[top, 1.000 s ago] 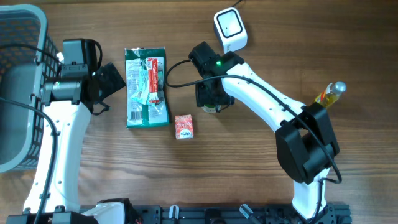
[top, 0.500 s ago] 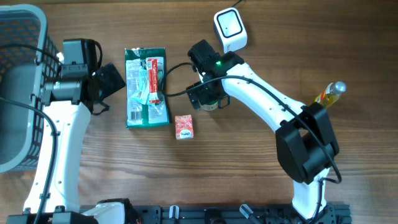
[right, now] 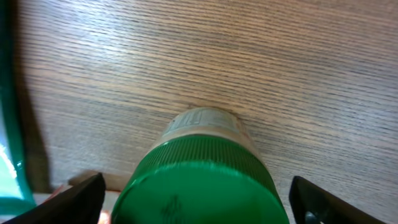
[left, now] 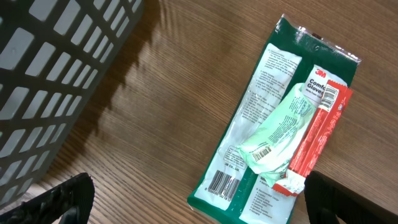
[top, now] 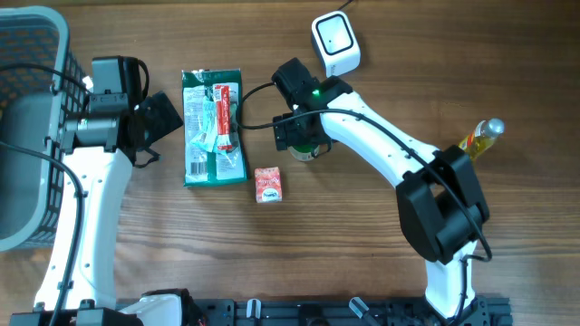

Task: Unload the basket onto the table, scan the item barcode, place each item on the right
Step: 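Close the right gripper around the green-lidded jar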

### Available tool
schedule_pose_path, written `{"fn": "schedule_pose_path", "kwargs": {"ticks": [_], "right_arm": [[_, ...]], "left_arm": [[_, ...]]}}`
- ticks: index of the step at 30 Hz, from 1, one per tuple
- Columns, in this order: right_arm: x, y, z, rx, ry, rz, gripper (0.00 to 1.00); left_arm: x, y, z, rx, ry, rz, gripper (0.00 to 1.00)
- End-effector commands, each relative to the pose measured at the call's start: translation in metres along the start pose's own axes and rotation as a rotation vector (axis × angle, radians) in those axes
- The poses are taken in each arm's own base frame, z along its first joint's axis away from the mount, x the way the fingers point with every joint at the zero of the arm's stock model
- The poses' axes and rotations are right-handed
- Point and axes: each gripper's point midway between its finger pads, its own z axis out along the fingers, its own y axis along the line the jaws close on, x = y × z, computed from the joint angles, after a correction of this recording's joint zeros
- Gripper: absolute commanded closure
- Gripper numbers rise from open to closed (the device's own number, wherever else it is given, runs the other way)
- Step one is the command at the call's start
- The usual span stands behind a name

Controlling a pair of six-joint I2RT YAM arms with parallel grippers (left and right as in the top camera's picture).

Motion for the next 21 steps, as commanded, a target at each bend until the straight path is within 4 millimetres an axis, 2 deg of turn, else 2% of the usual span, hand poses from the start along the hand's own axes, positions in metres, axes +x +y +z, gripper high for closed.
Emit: {"fn": "schedule_pose_path", "kwargs": {"ticks": [1, 7, 13, 21], "right_arm": [[0.006, -0.005, 0.017, 0.038, 0.023, 0.011, 0.08], [0.01, -0.006, 0.032, 0.049, 0.048, 0.01, 0.08], [0.01, -0.006, 0.032, 0.05, 0.049, 0.01, 0.14], [0.01, -0.006, 0.033, 0.05, 0.049, 0.01, 0.14]], "left_arm": [[0.0, -0.002, 0.0, 0.004, 0.001, 0.015, 0.0], [0.0, -0.002, 0.0, 0.004, 0.001, 0.015, 0.0], [0.0, -0.002, 0.0, 0.004, 0.001, 0.016, 0.0], [0.0, -0.002, 0.0, 0.004, 0.001, 0.015, 0.0]]}}
